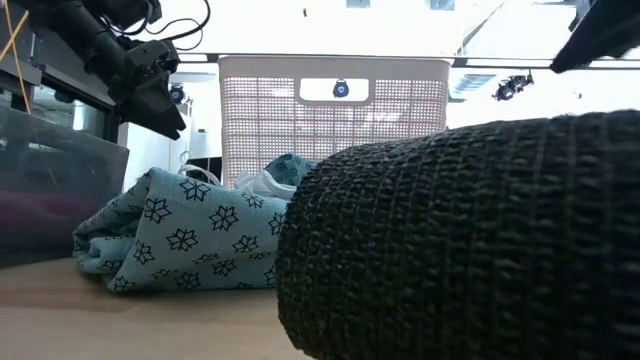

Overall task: Pick & place medical supplies in basket/bin
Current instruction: Put the black bandage into the black bin

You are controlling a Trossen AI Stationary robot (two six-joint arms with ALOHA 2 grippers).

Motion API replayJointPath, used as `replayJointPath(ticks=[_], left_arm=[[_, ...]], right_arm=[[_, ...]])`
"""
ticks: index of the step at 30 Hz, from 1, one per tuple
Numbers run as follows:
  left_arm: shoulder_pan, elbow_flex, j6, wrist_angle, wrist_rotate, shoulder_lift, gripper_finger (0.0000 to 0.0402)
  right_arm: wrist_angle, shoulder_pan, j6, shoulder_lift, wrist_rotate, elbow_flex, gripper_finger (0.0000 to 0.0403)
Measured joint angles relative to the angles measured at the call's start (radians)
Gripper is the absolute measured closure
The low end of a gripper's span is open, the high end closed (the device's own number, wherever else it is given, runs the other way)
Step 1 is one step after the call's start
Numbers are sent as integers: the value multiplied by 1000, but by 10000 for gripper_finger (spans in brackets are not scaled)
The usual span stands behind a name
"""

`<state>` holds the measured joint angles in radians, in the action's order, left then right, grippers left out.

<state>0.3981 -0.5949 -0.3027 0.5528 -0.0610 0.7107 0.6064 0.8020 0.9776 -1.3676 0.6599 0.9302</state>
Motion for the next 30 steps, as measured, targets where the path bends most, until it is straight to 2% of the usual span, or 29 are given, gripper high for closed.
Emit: replayJointPath(ticks=[6, 15, 20, 30], left_arm=[[0, 0, 0, -8, 0, 0, 226], [0, 0, 0, -15, 0, 0, 226], [0, 0, 0, -15, -21, 0, 226], [0, 0, 0, -14, -23, 0, 226]], right_arm=[[-272, -40, -458, -62, -107, 0, 217], [-549, -71, -836, -214, -225, 0, 217], [-643, -69, -906, -273, -257, 4, 217], [-585, -69, -983, -395, -348, 140, 217]])
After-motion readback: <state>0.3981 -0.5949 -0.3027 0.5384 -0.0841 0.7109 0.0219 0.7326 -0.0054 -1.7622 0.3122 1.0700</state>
